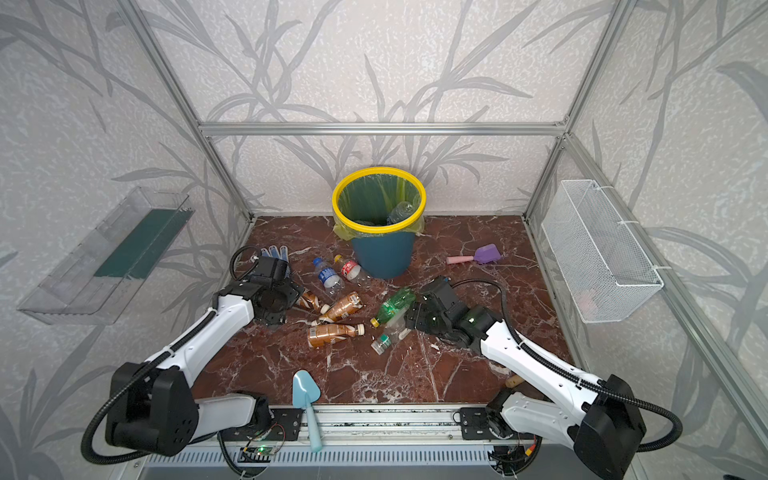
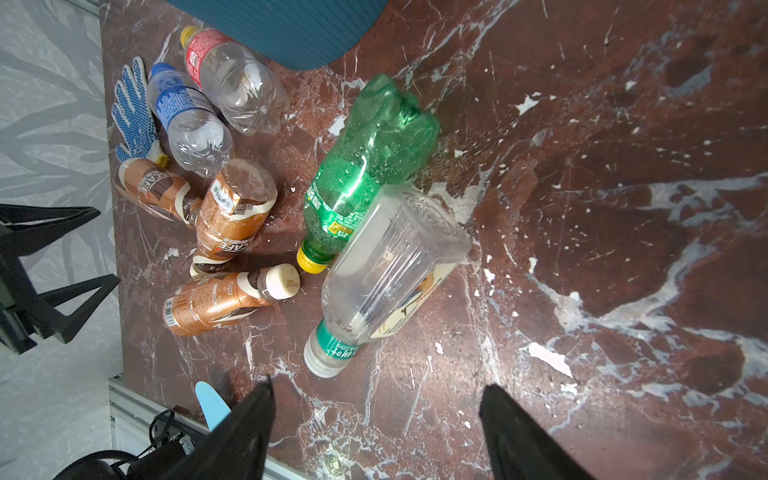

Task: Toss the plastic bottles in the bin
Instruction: 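Lower the left gripper onto the brown coffee bottle beside the glove, then close the left gripper on the brown coffee bottle and lift it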

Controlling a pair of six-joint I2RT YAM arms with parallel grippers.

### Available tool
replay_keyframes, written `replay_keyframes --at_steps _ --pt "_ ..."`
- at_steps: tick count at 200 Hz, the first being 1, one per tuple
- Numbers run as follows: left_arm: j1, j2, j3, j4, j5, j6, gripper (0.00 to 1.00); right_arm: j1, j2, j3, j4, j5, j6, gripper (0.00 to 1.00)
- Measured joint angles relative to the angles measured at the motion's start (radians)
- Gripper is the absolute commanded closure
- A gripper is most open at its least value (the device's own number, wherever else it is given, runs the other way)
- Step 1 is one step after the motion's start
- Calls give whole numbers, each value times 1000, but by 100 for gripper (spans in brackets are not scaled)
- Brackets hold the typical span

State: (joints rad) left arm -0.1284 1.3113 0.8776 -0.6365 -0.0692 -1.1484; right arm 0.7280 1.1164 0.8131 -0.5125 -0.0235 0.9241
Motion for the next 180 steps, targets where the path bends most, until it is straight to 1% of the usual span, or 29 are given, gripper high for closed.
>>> replay_keyframes --at_steps 48,89,141,180 --pt "26 97 28 93 37 -16 9 0 -17 -13 0 13 0 21" --pt "45 202 93 140 90 -14 10 0 -27 -22 0 23 -1 21" --pt "51 286 102 157 126 -12 11 0 -42 -26 0 39 -1 21" --pt "51 326 102 164 132 -1 16 0 -47 -37 -1 45 -2 21"
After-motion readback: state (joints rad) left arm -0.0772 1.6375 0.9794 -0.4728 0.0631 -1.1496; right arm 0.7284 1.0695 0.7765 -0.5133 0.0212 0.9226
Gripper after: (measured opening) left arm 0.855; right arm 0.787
